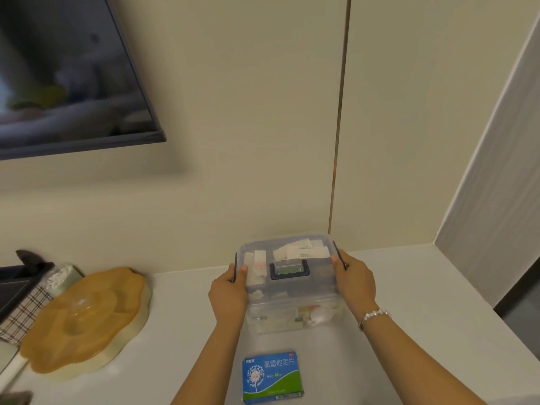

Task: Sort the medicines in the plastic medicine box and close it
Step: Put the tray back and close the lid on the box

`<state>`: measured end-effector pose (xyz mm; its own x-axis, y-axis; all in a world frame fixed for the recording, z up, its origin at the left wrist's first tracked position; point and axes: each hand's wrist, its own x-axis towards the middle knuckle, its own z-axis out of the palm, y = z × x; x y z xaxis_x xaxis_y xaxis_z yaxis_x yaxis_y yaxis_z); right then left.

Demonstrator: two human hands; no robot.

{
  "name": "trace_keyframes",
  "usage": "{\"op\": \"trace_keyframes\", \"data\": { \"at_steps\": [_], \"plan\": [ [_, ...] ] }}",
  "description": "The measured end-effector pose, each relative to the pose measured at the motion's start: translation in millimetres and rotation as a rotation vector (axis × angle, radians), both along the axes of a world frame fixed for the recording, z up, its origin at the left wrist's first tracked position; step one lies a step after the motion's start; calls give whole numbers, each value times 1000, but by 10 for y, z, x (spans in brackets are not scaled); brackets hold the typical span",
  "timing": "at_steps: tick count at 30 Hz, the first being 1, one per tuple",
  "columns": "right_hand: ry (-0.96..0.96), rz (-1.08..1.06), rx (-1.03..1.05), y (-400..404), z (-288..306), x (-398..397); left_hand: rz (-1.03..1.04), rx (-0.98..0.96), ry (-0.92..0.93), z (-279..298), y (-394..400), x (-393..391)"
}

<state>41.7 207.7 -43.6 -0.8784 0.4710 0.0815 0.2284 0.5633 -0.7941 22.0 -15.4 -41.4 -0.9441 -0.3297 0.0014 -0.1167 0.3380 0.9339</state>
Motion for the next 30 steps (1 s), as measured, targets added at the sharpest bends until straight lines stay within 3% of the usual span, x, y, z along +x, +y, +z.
{"op": "trace_keyframes", "data": {
  "at_steps": [8, 12, 15, 18, 26, 30],
  "plan": [
    [16, 65, -11, 77, -12, -195, -10, -35, -29, 44, 28, -149],
    [-59, 149, -122, 119, 22, -160, -56, -57, -57, 59, 3, -123],
    [-93, 216, -211, 147, 70, 53, 2, -210, -87, 147, 36, -13],
    [-52, 189, -225, 174, 94, 422, 39, -382, 48, 300, 249, 266],
    [198, 37, -296, 573, 386, 1675, -350, -140, 176, 538, 1241, 1439],
    [293, -66, -275, 1017, 453, 2459, -596, -10, 122, 552, 1816, 2042]
  ]
}}
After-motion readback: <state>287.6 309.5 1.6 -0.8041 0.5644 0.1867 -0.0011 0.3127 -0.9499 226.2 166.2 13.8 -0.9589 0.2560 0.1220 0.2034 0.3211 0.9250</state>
